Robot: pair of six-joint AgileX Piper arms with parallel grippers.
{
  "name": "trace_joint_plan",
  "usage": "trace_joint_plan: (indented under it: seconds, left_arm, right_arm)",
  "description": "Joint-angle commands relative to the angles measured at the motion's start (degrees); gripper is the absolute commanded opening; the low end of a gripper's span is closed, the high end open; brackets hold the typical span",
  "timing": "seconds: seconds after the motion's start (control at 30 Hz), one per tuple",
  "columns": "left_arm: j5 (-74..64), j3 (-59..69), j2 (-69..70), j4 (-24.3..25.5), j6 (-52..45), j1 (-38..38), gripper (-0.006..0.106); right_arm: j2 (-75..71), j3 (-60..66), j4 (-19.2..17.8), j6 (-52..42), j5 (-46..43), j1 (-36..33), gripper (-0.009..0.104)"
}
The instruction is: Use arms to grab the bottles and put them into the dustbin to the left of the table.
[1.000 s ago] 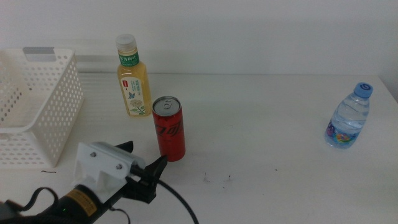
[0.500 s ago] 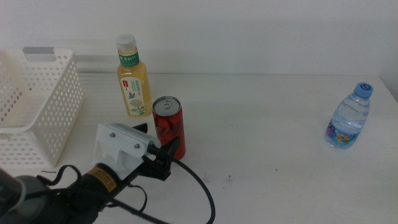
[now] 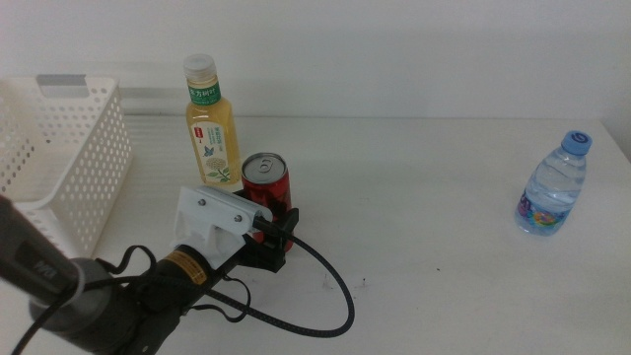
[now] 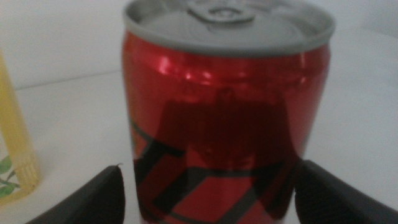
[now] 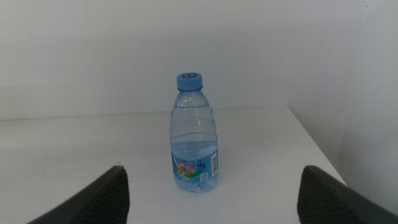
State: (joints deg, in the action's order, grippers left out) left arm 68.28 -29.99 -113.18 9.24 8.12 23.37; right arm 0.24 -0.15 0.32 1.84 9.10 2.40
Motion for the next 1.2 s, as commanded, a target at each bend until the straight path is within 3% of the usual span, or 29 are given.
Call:
trace_joint_plan:
  seconds: [0.0,0.73,0.87,1.07,1.1,1.17]
  left_arm:
    - [0.45,-1.19,-1.35,0.23,0.93,0.1,0.094]
    - [-0.41,-8.52,-6.42,0.6,1.21,0.1,0.092]
    - [-0.52,-8.52,-6.42,1.82,1.67,0.1,0.08]
    - [-0.42,-8.52,-6.16,2.61,2.14,0.1,0.049]
    - [-0.52,-8.4,-5.27,2.95,2.14,0.1,0.039]
    - [-2.19,-8.4,-3.84,3.84,2.25,0.1,0.033]
  right_arm:
    - [-0.24,0.15,-0.32,-0.15,-0.46,0.49,0.093]
    - [-0.24,0.15,-0.32,-0.15,-0.46,0.49,0.093]
    - [-0.24,0.15,-0.32,-0.15,-0.46,0.49,0.093]
    - [-0.24,0.15,-0.32,-0.15,-0.46,0.49,0.093]
    - [-0.24,0.15,-0.32,-0.15,-0.46,0.49,0.093]
    - [-0.24,0.15,-0.32,-0.15,-0.46,0.49,0.093]
